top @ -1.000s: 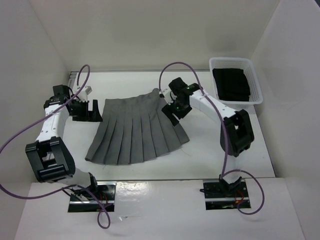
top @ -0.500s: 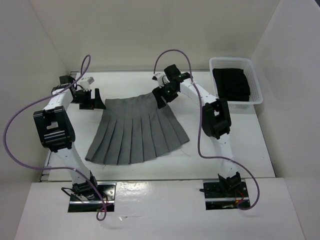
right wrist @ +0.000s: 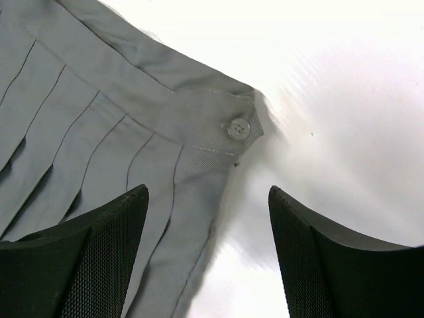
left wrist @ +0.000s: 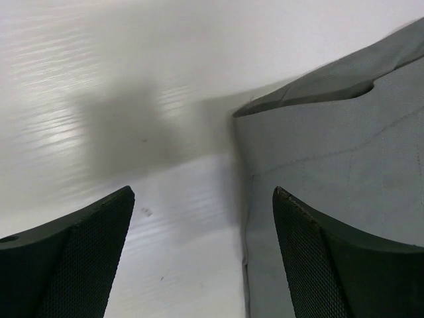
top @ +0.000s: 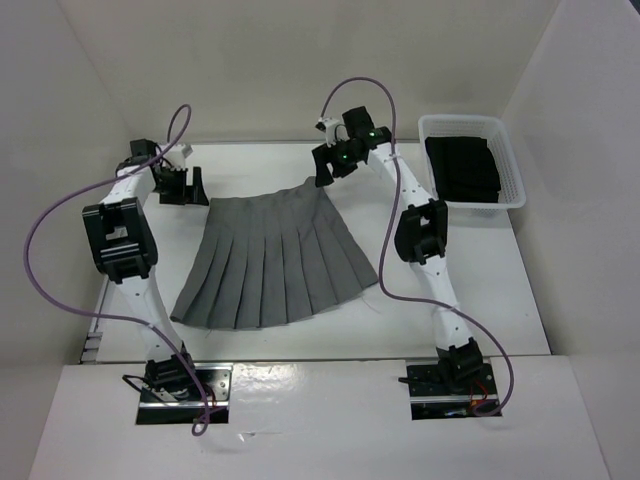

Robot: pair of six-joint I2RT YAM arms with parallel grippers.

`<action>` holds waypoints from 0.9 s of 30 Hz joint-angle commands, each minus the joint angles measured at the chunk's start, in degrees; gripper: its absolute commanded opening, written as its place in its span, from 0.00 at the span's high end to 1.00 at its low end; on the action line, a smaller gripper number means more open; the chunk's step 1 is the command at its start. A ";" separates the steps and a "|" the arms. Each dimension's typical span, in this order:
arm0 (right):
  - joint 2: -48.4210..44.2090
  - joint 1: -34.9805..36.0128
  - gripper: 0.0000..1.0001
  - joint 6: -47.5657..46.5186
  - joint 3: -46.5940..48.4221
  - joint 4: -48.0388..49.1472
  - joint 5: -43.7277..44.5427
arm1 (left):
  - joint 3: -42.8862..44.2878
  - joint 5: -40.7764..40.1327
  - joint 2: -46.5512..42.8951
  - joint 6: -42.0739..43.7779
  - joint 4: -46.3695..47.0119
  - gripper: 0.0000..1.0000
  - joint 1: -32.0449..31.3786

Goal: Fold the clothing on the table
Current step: Fold the skirt

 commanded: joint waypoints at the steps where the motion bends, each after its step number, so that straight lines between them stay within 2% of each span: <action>1: 2.03 -0.32 0.22 1.08 5.33 -3.53 -3.60 | 2.38 -0.40 2.24 2.15 -0.80 0.09 -2.34; 5: 4.49 0.82 0.22 1.08 8.06 -4.33 -5.01 | 2.38 -0.40 3.48 3.74 -1.50 0.12 -5.76; 10: 6.61 0.82 0.22 0.56 9.64 -5.47 -5.54 | 3.69 3.10 6.02 4.44 -2.03 0.12 -6.30; 16: 9.42 0.82 0.22 0.03 12.02 -5.47 -6.77 | 5.63 3.11 8.05 4.97 -3.17 0.13 -7.35; 27: 12.23 0.82 0.24 0.03 15.09 -4.87 -6.77 | 2.73 2.06 6.56 7.25 -4.22 0.38 -7.35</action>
